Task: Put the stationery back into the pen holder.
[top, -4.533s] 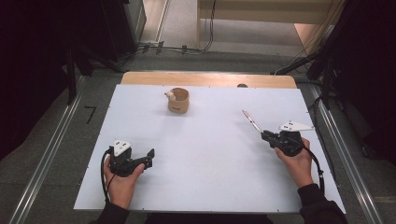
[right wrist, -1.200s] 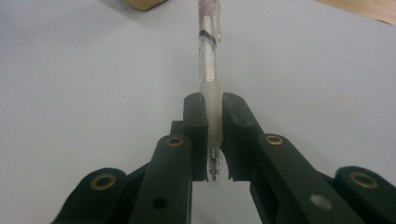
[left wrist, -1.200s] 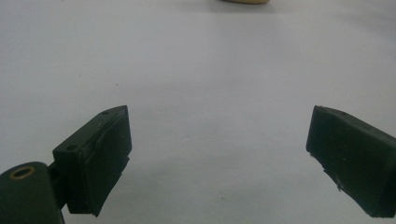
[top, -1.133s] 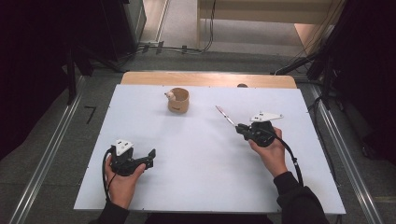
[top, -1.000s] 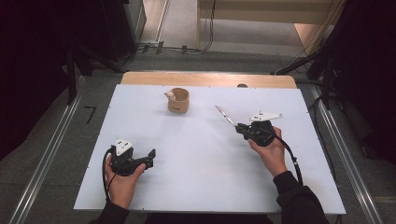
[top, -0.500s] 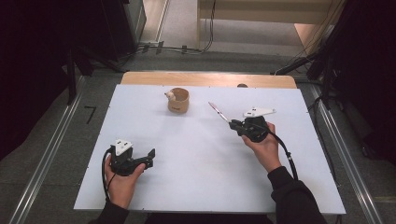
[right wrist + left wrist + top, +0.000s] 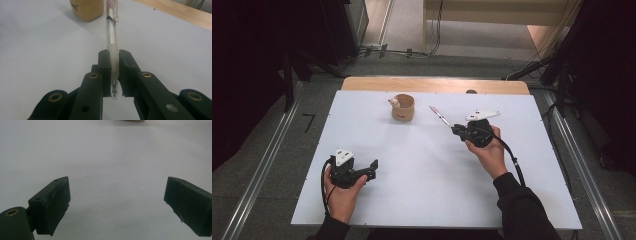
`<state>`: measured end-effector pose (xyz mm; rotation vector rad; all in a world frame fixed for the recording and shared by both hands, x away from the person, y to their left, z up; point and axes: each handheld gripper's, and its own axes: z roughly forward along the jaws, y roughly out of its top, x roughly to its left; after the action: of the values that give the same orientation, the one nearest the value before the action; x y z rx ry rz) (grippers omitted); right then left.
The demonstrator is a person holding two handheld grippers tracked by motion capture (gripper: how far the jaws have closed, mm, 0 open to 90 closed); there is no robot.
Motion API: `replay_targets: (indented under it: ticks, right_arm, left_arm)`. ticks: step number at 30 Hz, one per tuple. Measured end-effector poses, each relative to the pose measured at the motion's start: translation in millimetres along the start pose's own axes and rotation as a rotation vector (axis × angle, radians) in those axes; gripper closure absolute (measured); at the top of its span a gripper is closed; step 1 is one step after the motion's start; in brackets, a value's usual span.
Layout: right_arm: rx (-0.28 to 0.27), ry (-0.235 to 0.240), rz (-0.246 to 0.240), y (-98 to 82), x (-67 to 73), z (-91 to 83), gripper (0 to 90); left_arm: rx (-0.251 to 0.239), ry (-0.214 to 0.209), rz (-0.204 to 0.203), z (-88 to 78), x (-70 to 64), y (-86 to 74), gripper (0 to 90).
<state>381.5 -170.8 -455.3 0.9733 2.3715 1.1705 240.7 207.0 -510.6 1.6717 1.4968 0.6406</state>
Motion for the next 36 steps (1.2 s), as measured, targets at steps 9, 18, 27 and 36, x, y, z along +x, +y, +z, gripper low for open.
replay_targets:
  ticks: [9, 18, 27, 36]
  right_arm:
    - [0.000, 0.012, -0.013, 11.7, 5.1, 8.2, 78.7]
    - [-0.001, 0.026, -0.011, 18.6, 8.7, 18.2, 78.6]
    - [-0.007, 0.035, -0.017, 31.6, 13.9, 26.6, 78.6]
    - [0.001, 0.040, -0.027, 43.6, 22.3, 37.7, 78.7]
  left_arm:
    - [0.009, -0.001, -0.004, 0.8, 0.3, -0.2, 7.3]
    - [0.016, -0.006, -0.005, 1.9, 0.7, -0.6, 7.3]
    - [0.017, -0.007, -0.003, 2.0, 1.0, -0.5, 7.3]
    - [0.020, -0.009, -0.004, 2.3, 1.4, -0.7, 7.3]
